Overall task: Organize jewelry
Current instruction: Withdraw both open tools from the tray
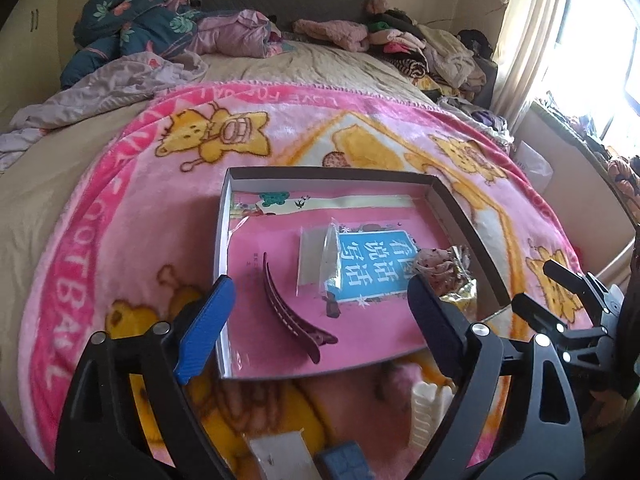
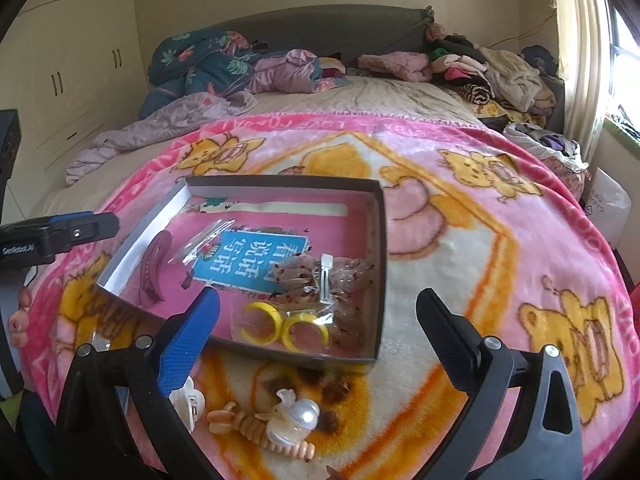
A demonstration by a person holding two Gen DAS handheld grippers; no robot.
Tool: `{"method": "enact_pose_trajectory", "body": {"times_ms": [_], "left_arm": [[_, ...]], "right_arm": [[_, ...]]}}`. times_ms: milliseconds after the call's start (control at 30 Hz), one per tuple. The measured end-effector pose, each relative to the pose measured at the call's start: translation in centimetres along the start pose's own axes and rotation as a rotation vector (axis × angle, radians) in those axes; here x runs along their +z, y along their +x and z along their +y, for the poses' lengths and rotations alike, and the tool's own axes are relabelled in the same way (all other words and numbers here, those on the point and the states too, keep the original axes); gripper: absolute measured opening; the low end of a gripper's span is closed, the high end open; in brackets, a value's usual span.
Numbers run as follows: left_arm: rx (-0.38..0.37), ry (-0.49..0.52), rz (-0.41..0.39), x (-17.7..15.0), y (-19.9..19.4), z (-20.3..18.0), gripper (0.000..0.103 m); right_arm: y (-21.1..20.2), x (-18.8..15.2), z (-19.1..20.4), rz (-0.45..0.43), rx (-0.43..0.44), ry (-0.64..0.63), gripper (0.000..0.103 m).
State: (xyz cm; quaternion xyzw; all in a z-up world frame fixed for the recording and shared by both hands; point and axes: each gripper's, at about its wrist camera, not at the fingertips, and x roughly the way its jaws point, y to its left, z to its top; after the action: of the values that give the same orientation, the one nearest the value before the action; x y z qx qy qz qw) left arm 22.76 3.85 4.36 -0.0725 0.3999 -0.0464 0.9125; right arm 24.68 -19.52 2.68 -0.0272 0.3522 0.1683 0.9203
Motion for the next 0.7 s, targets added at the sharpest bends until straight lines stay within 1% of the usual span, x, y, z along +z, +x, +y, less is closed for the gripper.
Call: {"method": "enact_pose_trajectory", "body": {"times_ms": [33,200,333,700], "left_arm": [[0.001,-0.001,-0.005,-0.2,-0.3,0.0,0.083],[0.002,0.006,-0.028,-0.8,-1.8,-0.5,0.084],[0.003,0.011,-0.046,-1.4,-2.8,-0.8,0.087],[0.002,0.015,-0.056,-3.1,-4.5,-1.2,0.087]], "right_arm": [[-0.3,0.0,-0.1,-0.005,-0.003,0.001,0.096],[-1.8,-0.1,-0.2,-0.027,-0.014,-0.002,0.096],[-2.8,-0.6,0.0,-0.037,-0.015,-0.006,0.096],[-5.0,-1.6,0.8,-0.052,-0.002,-0.028,0.096]]}}
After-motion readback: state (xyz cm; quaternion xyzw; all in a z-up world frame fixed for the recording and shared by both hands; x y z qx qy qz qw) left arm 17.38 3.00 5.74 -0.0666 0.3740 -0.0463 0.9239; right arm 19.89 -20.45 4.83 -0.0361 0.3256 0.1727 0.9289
